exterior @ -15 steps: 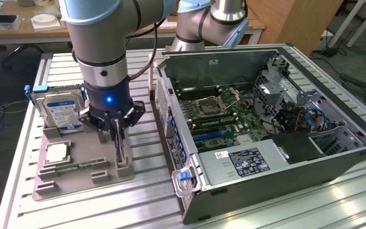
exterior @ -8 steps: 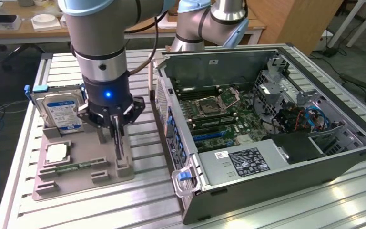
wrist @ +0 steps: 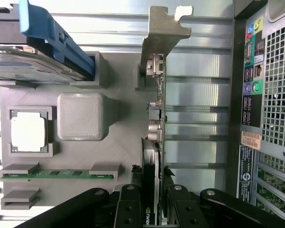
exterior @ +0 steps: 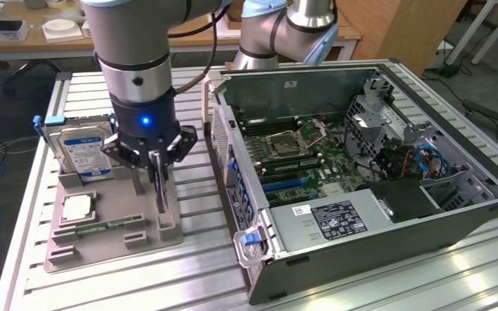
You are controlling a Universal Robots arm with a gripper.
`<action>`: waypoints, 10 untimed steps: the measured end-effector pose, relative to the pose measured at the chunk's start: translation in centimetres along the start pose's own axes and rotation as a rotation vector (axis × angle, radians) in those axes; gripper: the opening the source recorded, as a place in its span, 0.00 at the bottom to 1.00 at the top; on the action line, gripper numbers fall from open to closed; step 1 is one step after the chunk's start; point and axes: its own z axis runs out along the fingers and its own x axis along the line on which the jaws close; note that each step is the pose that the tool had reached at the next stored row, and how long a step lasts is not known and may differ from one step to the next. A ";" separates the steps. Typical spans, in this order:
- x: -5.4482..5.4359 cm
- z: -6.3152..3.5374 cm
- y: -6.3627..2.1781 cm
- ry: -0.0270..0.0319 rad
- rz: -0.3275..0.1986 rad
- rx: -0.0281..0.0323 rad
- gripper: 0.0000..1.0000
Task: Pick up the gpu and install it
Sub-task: 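Pick up the gpu and move the gpu toward the slot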
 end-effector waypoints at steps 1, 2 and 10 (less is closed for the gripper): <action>0.0 -0.21 0.00 0.0000 0.000 0.0000 0.26; 0.0 -0.40 0.01 0.0000 0.000 0.0000 0.26; 0.0 -1.46 0.02 0.0000 0.000 0.0000 0.26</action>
